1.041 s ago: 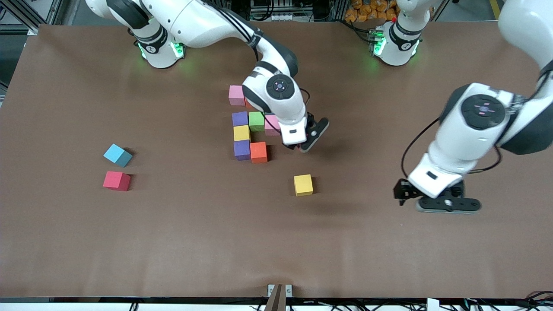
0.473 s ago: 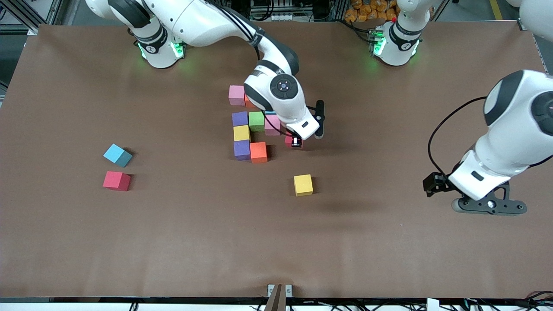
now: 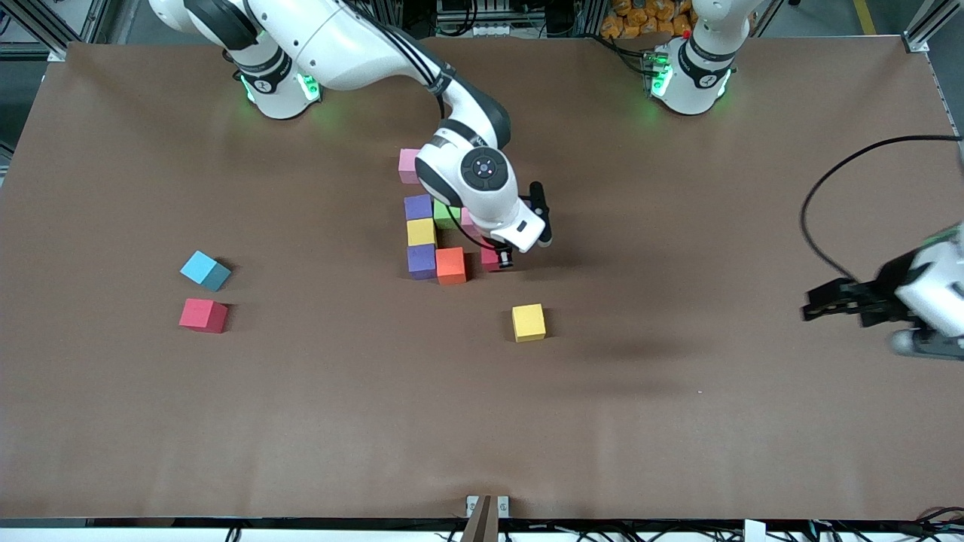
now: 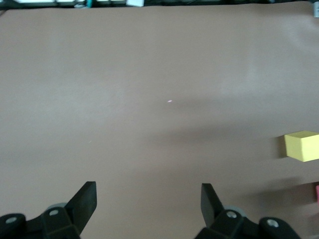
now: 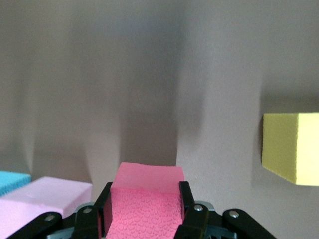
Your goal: Form number 2 with 11 blocks
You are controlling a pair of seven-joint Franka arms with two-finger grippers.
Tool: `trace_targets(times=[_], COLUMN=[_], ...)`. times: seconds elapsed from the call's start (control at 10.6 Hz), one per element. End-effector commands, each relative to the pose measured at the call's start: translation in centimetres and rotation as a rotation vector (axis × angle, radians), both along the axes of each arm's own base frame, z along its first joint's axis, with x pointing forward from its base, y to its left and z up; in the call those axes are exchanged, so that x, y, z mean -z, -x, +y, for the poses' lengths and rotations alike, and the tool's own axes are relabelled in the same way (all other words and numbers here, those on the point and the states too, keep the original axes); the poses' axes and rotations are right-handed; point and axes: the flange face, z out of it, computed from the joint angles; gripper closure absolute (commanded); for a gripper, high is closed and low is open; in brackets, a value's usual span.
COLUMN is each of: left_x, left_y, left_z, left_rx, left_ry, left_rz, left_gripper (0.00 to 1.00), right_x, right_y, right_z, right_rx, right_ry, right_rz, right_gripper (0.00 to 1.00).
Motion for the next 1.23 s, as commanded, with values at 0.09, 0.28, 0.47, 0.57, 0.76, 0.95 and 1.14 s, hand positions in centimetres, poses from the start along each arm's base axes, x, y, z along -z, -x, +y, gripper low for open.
trace_targets(times=[0.09,0.28,0.47,0.57,0.76,0.95,1.14], left_x=[-3.9,-4.4,-4.4,-4.2,-4.9,-5.4,-6.0], left_y=[2.6,3.7,4.1,4.2,4.6,4.8,5.3], left_z=[-1.0,-2.1,-4.9,-6.1,-5.9,-3.8,-5.4], left_rx=[0.000,0.011,0.051,0.057,0.011,-0.055,-0.042], left_ry=[-0.061,-0.077,-0.085,-0.101,-0.130,-0.080,-0.104], left_rz=[0.027,0.076,0.083,0.088,0.085,0.094,0.083], left_gripper=[0.08,0.09,0.09,0.08,0.00,0.00,0.00], right_x=[0.5,0.9,1.8,2.1,2.1,2.2,2.0], right_y=[-0.6,-0.5,-0.3,-0.1,-0.2,-0.1,-0.1], right_z=[-1.1,-1.5,-2.1,-2.1,-2.2,-2.2,-2.2], right_rx=[-0.067,-0.081,-0.080,-0.083,-0.101,-0.085,-0.032], right_ry=[0.060,0.073,0.089,0.094,0.103,0.104,0.104], right_rz=[-0.054,-0.055,-0.044,-0.039,-0.052,-0.049,-0.045], right_gripper=[1.00,1.00,1.00,1.00,1.00,0.76,0.00])
